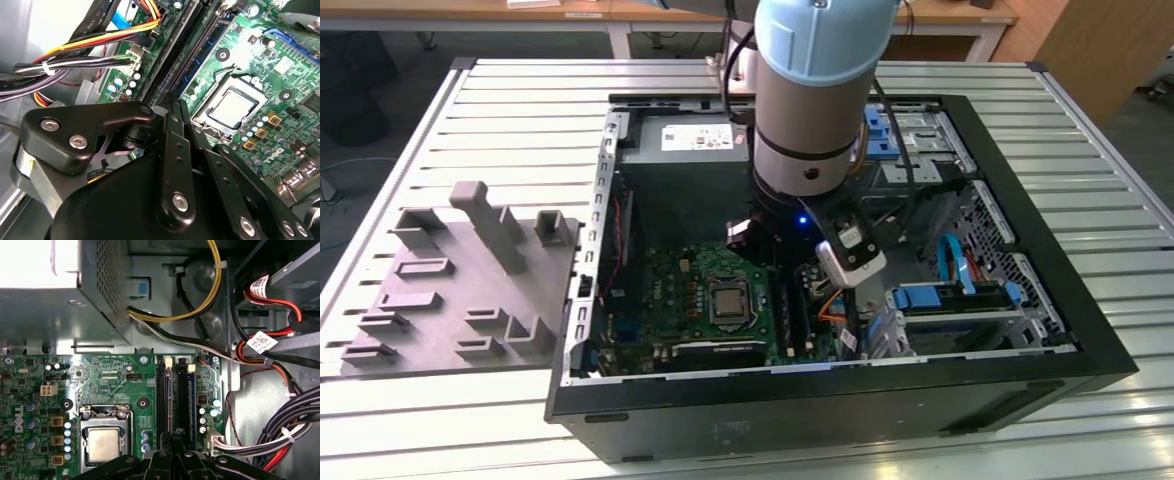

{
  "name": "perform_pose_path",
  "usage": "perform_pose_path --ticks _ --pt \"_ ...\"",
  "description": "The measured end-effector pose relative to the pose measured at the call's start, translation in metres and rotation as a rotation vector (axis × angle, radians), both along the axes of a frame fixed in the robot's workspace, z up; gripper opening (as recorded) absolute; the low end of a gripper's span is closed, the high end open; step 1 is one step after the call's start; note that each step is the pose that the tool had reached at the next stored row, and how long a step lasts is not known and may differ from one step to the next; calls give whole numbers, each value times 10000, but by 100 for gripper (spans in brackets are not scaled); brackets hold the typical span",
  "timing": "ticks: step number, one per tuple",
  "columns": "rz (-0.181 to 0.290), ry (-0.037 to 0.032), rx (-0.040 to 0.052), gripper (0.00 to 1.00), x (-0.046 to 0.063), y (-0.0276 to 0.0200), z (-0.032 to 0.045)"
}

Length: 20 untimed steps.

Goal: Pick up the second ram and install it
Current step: 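Insert the second ram into the second slot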

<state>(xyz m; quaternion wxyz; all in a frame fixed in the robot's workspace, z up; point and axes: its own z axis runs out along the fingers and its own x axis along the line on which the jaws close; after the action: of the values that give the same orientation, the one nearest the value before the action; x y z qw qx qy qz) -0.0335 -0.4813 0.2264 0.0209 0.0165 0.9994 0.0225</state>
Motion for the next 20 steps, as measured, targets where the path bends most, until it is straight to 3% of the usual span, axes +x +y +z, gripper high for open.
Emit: perform_pose_path --ticks 20 --pt "0 0 0 12 9 -16 29"
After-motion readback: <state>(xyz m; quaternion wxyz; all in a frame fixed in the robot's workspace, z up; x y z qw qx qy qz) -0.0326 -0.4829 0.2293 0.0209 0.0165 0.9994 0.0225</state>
